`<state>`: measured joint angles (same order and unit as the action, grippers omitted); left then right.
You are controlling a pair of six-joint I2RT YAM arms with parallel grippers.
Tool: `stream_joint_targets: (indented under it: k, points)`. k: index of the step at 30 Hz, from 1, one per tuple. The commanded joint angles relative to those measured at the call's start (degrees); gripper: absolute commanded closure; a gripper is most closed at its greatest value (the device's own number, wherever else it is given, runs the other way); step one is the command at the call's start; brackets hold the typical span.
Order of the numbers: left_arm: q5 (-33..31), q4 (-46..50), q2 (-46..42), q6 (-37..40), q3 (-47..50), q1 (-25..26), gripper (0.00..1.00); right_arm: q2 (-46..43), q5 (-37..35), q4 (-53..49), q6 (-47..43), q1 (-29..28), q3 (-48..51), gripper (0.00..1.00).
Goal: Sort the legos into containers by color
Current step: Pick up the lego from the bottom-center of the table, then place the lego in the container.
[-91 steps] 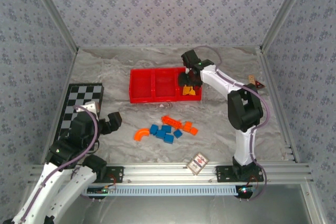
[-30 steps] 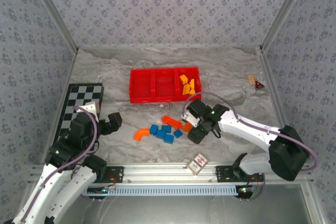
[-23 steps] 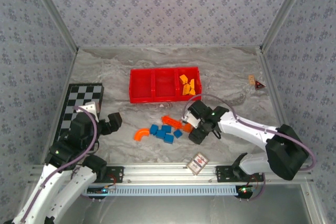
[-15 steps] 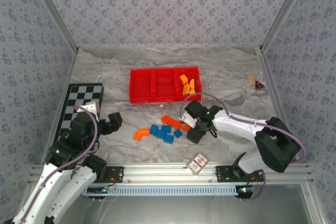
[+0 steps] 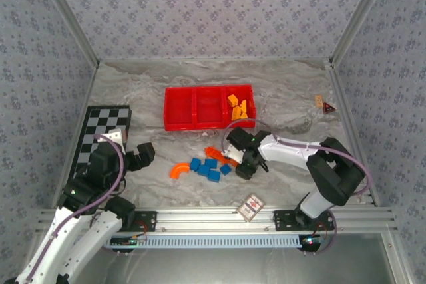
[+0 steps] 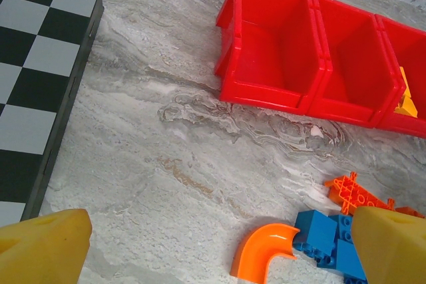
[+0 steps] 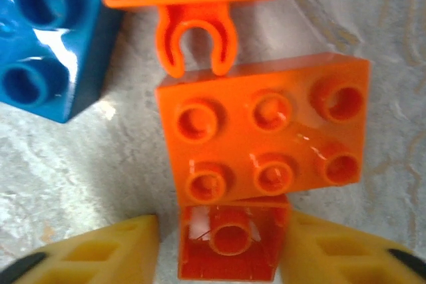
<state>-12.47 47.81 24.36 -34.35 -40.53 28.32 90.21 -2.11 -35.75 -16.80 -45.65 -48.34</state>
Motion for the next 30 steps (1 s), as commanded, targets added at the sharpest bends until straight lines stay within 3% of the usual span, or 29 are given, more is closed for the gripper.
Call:
stream_joint_targets:
  k: [1, 6, 11, 22, 30]
  points:
    - [-0.4, -0.7, -0.3, 0.2, 0.2, 0.5, 0.0, 3.5, -7.0, 2.6, 0.1, -0.5, -0.5, 0.64]
    - [-0.7, -0.5, -0.4, 0.1, 0.2, 0.6, 0.0, 3.0, -11.6, -3.2, -0.3, -2.1, -1.8, 0.82]
    - [-1.0, -0.6, -0.4, -0.1, 0.3, 0.6, 0.0, -3.6, -13.3, -6.5, -0.7, -2.0, -3.0, 0.88]
    - [-0.8, -0.8, -0.1, 0.1, 0.3, 0.6, 0.0, -18.3, -9.2, -3.4, 1.3, 1.8, -10.5, 0.89]
    - [-0.8, -0.9, 0.1, 0.2, 0.2, 0.6, 0.0, -8.8, -2.0, 6.2, 4.3, 7.8, -28.3, 0.87]
